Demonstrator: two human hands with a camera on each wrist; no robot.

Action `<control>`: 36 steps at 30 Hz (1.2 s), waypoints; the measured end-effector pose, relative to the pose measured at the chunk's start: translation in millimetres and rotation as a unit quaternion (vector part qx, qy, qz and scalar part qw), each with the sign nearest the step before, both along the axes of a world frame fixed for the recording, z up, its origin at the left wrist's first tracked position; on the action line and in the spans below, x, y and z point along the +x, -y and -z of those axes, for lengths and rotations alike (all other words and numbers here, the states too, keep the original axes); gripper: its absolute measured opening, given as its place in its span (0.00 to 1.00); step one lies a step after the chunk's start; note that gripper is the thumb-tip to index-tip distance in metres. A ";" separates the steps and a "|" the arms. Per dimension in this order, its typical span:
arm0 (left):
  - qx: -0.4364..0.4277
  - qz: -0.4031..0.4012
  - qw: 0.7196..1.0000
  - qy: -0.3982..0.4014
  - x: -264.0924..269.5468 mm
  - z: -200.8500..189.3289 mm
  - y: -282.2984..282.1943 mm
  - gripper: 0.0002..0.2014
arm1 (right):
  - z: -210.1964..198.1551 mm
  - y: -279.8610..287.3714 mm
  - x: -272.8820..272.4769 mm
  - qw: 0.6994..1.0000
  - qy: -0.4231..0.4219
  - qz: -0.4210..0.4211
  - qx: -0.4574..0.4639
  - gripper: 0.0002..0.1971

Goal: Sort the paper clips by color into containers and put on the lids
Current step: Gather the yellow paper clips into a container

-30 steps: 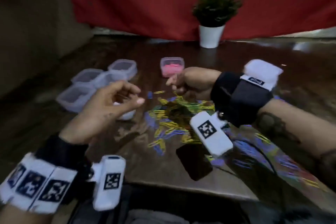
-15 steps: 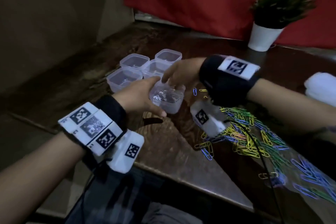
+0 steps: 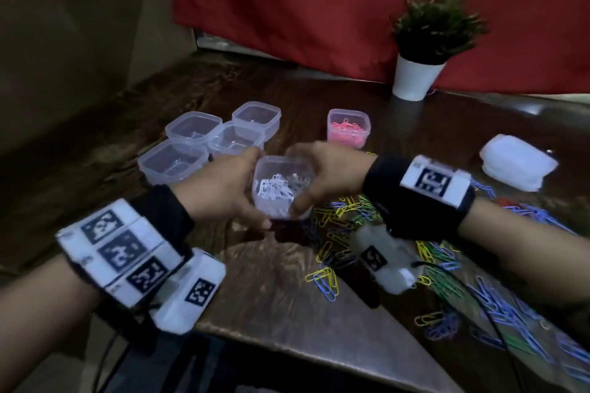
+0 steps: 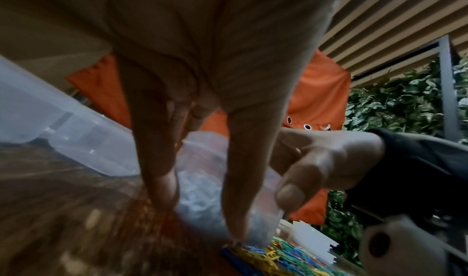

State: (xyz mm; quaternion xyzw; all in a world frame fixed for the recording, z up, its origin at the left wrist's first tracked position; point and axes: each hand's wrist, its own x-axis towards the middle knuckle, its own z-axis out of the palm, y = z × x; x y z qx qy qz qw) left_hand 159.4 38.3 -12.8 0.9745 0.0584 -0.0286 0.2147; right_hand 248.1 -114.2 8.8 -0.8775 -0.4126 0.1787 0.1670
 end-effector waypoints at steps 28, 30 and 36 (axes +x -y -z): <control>0.288 0.103 0.930 -0.204 17.5 -1.7 12.3 0.28 | -82.3 83.1 42.0 0.973 0.095 0.208 0.019 0.14; 0.312 0.142 0.921 -0.185 24.4 -8.3 34.3 0.21 | -86.2 138.2 17.8 0.969 0.031 0.242 0.050 0.13; 0.280 0.253 0.920 -0.110 43.0 -17.0 103.1 0.33 | -23.4 248.2 -72.6 0.944 0.023 0.325 0.057 0.11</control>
